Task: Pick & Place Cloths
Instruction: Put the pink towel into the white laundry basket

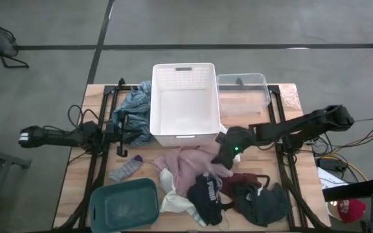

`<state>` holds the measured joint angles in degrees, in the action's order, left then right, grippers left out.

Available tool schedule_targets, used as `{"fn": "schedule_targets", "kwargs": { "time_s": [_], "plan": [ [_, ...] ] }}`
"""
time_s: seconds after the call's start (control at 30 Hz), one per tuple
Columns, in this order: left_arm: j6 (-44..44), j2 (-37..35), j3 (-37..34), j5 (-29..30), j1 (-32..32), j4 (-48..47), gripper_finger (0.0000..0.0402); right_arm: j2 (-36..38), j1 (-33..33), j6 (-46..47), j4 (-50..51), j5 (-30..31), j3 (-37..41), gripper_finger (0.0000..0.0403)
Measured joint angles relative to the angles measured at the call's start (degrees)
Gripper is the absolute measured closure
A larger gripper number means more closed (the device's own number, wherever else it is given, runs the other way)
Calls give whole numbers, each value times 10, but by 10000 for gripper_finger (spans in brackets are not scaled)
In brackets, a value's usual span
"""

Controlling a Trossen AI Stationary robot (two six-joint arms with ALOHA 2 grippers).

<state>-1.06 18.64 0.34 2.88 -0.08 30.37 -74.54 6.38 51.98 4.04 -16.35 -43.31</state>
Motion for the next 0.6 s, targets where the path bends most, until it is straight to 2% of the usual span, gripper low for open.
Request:
{"fn": "schedule_targets", "kwargs": {
  "time_s": [0.3, 0.6],
  "plan": [
    [0, 2, 0, 0, 0, -2, 357, 65, -32, -28, 2, -18, -81, 385],
    [0, 3, 0, 0, 0, -2, 358, 39, -35, -83, 5, -47, -259, 385]
  ]
}}
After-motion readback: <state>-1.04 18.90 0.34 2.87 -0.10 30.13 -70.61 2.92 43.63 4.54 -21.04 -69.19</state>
